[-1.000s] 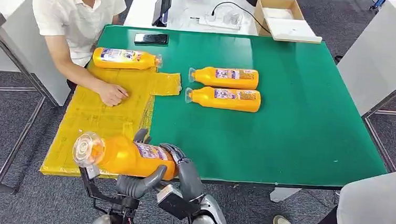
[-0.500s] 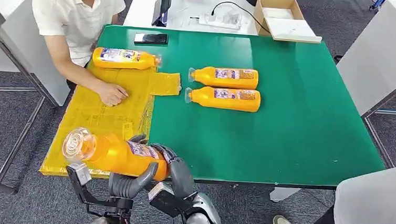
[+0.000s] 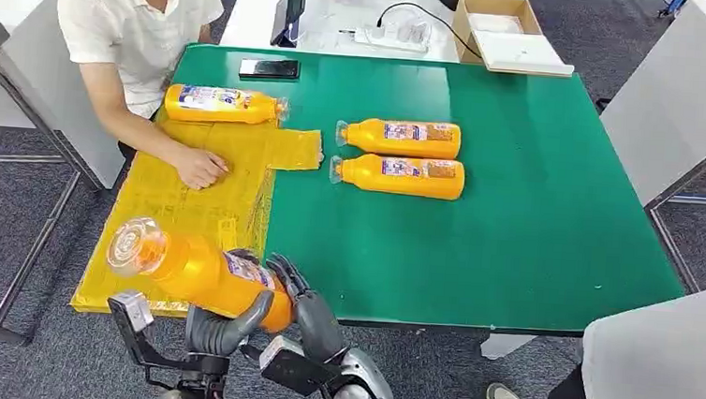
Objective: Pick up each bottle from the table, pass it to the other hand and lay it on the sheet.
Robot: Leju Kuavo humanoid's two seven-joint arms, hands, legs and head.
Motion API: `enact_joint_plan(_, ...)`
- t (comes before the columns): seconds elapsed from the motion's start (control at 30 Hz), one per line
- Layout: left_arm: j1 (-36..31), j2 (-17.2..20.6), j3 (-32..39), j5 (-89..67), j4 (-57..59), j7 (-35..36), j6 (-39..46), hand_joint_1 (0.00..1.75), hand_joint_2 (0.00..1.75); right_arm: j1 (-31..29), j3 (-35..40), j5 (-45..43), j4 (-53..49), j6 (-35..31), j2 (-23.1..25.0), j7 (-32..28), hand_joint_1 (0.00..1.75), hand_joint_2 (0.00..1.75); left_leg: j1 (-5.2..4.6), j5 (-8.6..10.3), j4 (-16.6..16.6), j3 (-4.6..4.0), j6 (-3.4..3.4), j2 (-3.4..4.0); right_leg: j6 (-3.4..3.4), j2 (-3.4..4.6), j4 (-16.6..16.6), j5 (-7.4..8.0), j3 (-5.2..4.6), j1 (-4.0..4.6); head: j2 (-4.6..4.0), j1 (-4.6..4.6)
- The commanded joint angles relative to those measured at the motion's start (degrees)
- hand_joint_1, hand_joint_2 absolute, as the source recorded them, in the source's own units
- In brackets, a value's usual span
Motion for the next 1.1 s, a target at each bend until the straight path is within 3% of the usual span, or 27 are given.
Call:
enact_joint_plan(0.03,-2.9,-0.52,3.72,-2.19,-0.96,0.64,0.5,1.75,1.75,2.94,-0.4,-1.09,2.06,1.09,-1.67,0.02,0.0,0.0,0.07,-0.04,-0.05,0.25,-0.1,-0.18,-0.12,-0.29,-0.06,-0.11,0.34,0.09,0.02,0.0)
enact_joint_plan(0.13,-3.87,5.13,5.12,-15.2,3.75,3.46,6.62,1.75,1.75,8.17,-2.78,-2.22,-6.64,-1.03,-3.49,-1.79,0.0,0.0,0.04,-0.01,-0.09,0.2,-0.07,-0.16,-0.08,-0.23,-0.08,-0.08,0.25,0.05,0.02,0.0)
enact_joint_plan(0.23,-4.51,8.37,8.07,-24.27,7.24,3.09,2.72,1.75,1.75,11.37,-4.15,-1.82,-14.47,-2.56,-6.42,-2.63,0.0,0.0,-0.02,0.03,-0.15,0.18,-0.06,-0.23,-0.07,-0.22,-0.08,-0.06,0.24,-0.02,0.02,0.02)
enact_joint_plan(0.27,-4.74,9.96,8.65,-32.4,8.18,3.93,4.84,1.75,1.75,12.44,-5.55,-0.78,-16.84,-4.99,-7.37,-3.51,0.0,0.0,0.04,-0.02,-0.21,0.36,-0.13,-0.23,-0.14,-0.27,-0.14,-0.12,0.43,0.06,0.0,0.02)
enact_joint_plan(0.4,-5.24,8.65,14.52,-57.51,9.55,7.88,18.75,1.75,1.75,17.59,-14.25,-2.51,-26.96,-7.83,-7.49,-2.4,0.0,0.0,0.05,-0.02,-0.09,0.17,-0.09,-0.2,-0.12,-0.23,-0.04,-0.12,0.25,0.04,0.02,0.02)
enact_joint_plan(0.47,-5.49,8.33,13.55,-61.61,9.58,9.97,15.65,1.75,1.75,19.15,-14.73,-1.59,-30.57,-7.26,-7.43,-2.46,0.0,0.0,0.03,-0.06,-0.06,0.19,-0.09,-0.19,-0.16,-0.25,0.01,-0.19,0.25,0.03,0.0,0.0)
enact_joint_plan(0.63,-16.34,9.11,10.41,-74.27,27.1,19.47,12.42,1.75,1.75,18.77,-14.93,-2.71,-27.48,-6.1,-5.9,-2.44,0.0,0.0,0.01,0.05,-0.11,0.13,-0.07,-0.39,-0.14,-0.39,-0.06,-0.12,0.27,0.01,0.02,0.02)
enact_joint_plan(0.7,-21.83,9.18,11.11,-74.57,36.28,18.77,13.46,1.75,1.75,17.87,-14.28,-3.17,-25.44,-6.02,-5.66,-3.16,0.0,0.0,0.03,0.09,-0.14,0.16,-0.09,-0.41,-0.16,-0.42,-0.1,-0.07,0.3,0.04,0.02,0.02)
enact_joint_plan(0.83,-22.99,9.41,11.26,-74.54,38.01,19.02,12.63,1.75,1.75,17.67,-14.13,-3.16,-25.19,-6.13,-5.77,-3.13,0.0,0.0,0.01,0.04,-0.11,0.3,-0.1,-0.12,-0.16,-0.16,-0.05,-0.04,0.41,0.01,0.02,0.04)
enact_joint_plan(0.97,-36.05,9.04,13.13,-72.28,58.23,19.76,7.64,1.75,1.75,15.71,-13.55,-4.22,-21.1,-5.51,-5.84,-3.09,0.0,0.0,0.07,0.09,-0.12,0.51,-0.15,-0.23,-0.22,-0.36,-0.06,-0.03,0.57,0.08,0.02,0.0)
enact_joint_plan(1.1,-38.7,8.91,15.08,-69.79,63.4,19.07,5.73,1.75,1.75,15.1,-12.82,-4.53,-18.67,-5.24,-5.77,-3.45,0.0,0.0,0.07,0.22,-0.15,0.64,-0.28,-0.38,-0.23,-0.4,-0.02,0.02,0.82,0.06,0.02,0.02)
